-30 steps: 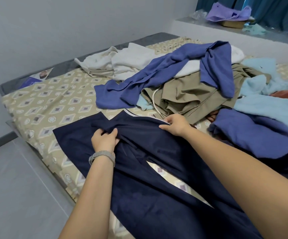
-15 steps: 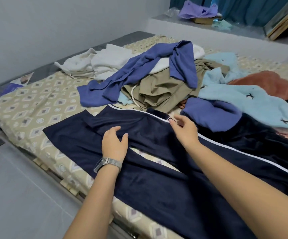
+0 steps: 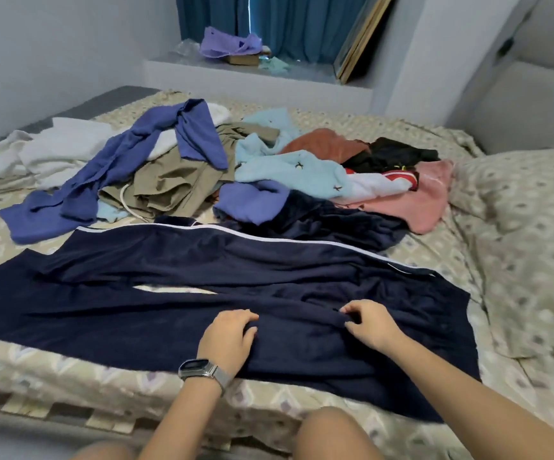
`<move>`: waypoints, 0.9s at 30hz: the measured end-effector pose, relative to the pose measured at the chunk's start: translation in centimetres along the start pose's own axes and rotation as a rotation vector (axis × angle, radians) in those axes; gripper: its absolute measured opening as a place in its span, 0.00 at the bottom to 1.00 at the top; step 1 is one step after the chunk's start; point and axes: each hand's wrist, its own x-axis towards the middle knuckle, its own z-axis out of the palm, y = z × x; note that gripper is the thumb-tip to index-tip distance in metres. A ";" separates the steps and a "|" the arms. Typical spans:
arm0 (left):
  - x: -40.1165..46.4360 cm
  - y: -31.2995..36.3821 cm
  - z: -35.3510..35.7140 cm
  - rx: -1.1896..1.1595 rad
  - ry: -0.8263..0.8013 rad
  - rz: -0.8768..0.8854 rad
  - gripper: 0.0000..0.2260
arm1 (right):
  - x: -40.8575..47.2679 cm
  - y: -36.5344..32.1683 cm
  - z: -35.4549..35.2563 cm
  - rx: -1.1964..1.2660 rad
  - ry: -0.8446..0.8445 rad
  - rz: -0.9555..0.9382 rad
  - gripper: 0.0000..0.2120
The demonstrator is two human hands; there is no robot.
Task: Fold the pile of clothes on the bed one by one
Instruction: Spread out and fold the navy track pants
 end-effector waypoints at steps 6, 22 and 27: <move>-1.2 0.9 2.2 0.320 -0.282 -0.031 0.20 | -4.9 6.5 -3.4 -0.293 0.112 0.268 0.26; -4.6 10.8 7.8 0.261 -0.403 0.038 0.51 | -10.1 18.1 -2.4 0.538 0.212 0.434 0.22; -3.6 15.3 11.2 0.249 -0.472 0.126 0.48 | -10.5 19.2 -1.8 0.755 0.090 0.314 0.23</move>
